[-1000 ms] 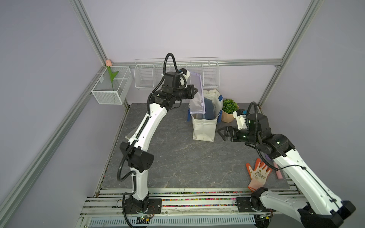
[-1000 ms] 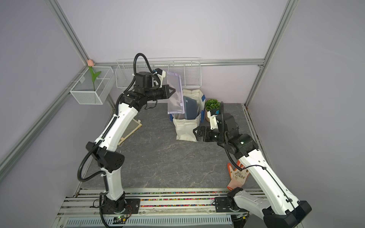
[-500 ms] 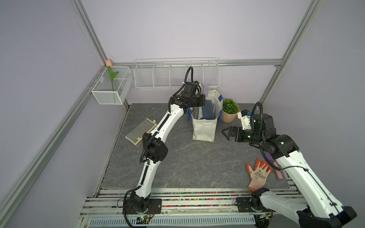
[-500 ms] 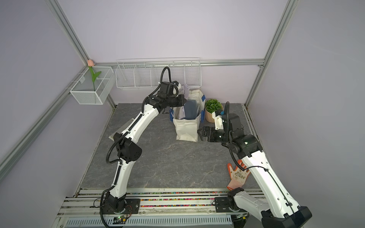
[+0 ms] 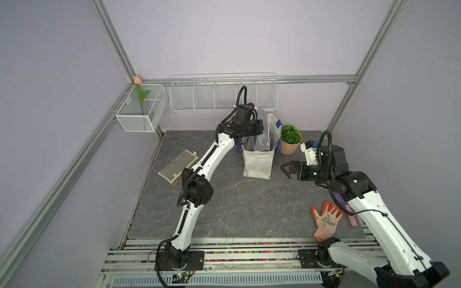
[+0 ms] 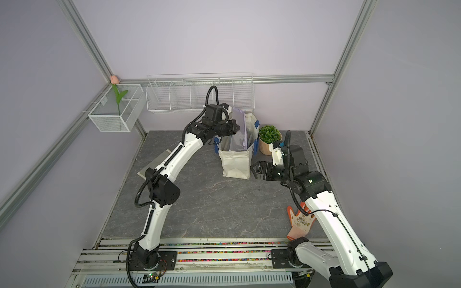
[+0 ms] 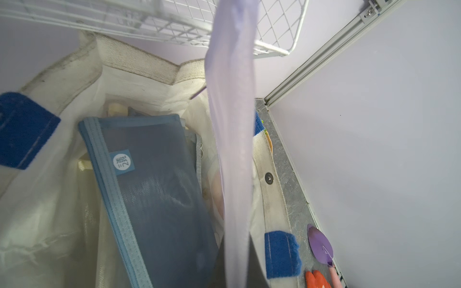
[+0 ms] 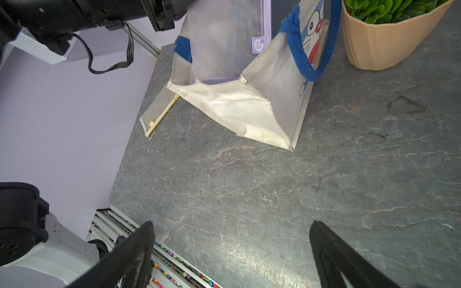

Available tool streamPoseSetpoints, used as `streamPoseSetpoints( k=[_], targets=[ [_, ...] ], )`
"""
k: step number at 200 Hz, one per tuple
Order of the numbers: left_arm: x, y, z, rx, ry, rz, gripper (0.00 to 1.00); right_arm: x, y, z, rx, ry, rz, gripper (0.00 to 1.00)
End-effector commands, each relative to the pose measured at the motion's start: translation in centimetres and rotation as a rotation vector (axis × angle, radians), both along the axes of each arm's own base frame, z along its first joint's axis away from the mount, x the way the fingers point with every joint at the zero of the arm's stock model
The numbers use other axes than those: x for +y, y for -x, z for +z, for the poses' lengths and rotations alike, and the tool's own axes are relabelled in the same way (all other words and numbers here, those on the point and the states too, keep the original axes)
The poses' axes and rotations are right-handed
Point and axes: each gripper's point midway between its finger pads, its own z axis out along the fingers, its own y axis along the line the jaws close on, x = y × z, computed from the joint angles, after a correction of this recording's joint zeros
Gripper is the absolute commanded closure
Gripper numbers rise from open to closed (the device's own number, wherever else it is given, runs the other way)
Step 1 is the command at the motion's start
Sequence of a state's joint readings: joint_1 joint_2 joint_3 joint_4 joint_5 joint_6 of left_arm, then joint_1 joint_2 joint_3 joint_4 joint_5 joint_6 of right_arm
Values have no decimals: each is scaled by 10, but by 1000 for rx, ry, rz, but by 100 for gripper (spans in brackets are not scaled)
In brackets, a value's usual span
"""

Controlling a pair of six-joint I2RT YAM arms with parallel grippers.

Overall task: Put the pencil pouch into the canvas bag
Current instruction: Place the pencil pouch in the canvas bag, then move the pencil pouch to the center of the board.

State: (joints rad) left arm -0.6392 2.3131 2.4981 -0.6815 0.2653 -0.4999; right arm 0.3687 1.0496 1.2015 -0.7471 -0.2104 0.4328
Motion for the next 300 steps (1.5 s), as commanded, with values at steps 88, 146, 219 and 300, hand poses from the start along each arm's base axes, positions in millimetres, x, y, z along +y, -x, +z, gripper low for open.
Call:
streamPoseSetpoints(
  k=[88,146,219,300],
  targets=[
    [11,-1,-11,-29,-81,38,71,-2,1,14,-44,-32,-20,2],
    [64,24,34,-107,-199,63,35,0,-4,15,-51,-54,-27,2],
    [220,80,-11,120,-109,282,21,19,24,-21,50,51,81,11],
    [402,80,-153,377,-279,638,21,121,37,-31,43,72,273,11]
  ],
)
